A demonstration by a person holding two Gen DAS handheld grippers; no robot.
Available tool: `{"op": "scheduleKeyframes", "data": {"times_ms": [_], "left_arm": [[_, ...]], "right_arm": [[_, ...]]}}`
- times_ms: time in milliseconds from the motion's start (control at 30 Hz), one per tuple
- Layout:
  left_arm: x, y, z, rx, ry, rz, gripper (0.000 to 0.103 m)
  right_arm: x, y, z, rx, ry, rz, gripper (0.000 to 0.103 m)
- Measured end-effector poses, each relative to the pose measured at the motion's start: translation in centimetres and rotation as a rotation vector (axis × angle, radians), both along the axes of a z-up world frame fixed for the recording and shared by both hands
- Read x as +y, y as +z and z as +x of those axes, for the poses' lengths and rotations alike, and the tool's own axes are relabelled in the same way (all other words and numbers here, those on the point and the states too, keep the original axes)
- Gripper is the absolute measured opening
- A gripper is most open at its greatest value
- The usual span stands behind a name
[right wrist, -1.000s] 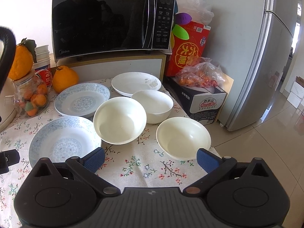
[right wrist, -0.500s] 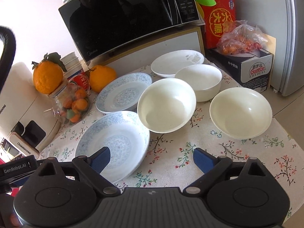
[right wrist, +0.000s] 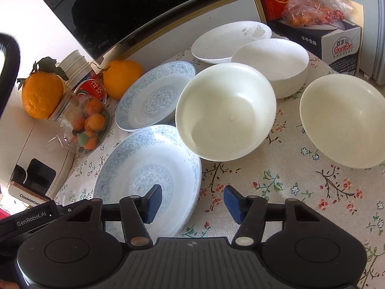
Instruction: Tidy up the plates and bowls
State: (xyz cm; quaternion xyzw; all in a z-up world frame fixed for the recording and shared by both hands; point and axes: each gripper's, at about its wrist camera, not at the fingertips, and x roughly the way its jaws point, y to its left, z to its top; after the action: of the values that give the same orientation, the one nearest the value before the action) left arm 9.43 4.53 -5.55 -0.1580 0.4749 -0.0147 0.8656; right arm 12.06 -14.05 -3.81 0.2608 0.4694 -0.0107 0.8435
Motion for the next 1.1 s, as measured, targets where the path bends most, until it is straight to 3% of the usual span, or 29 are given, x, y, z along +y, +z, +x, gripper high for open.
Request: {"op": "scheduleKeyframes", "data": {"times_ms": [300, 467, 767, 833, 900, 967, 1100], "left_arm": [[0.2, -1.3, 0.6, -0.004, -0.034, -0.102, 0.045], [0.1, -1.8, 0.9, -0.004, -0.045, -0.121, 0.034], [-0.4, -2.7, 1.3, 0.004, -0.074, -0.128, 0.033], [-0.3, -3.0, 1.4, 0.010, -0.067, -0.136, 0.030], [0.1, -3.2, 1.3, 0.017, -0.052, -0.148, 0.024], [0.5, -3.2, 1.3, 0.021, -0.040, -0.140, 0.013], [0.4, -3.0, 1.1, 0.023, -0.052, -0.122, 0.010]], "right_arm": [[-0.1, -0.8, 1.0, 0.020, -0.006, 0.011, 0.039], [0.2, -1.0, 1.5, 0.025, 0.008, -0.002, 0.035], [0.3, -1.7, 1.8, 0.057, 0.007, 0.004, 0.035], [0.4, -1.7, 1.8, 0.054, 0.013, 0.008, 0.029], [0.5, -1.9, 1.8, 0.051, 0.022, 0.029, 0.016], [0.4, -1.9, 1.7, 0.053, 0.008, 0.022, 0.009], [0.3, -1.9, 1.6, 0.052, -0.006, 0.024, 0.007]]}}
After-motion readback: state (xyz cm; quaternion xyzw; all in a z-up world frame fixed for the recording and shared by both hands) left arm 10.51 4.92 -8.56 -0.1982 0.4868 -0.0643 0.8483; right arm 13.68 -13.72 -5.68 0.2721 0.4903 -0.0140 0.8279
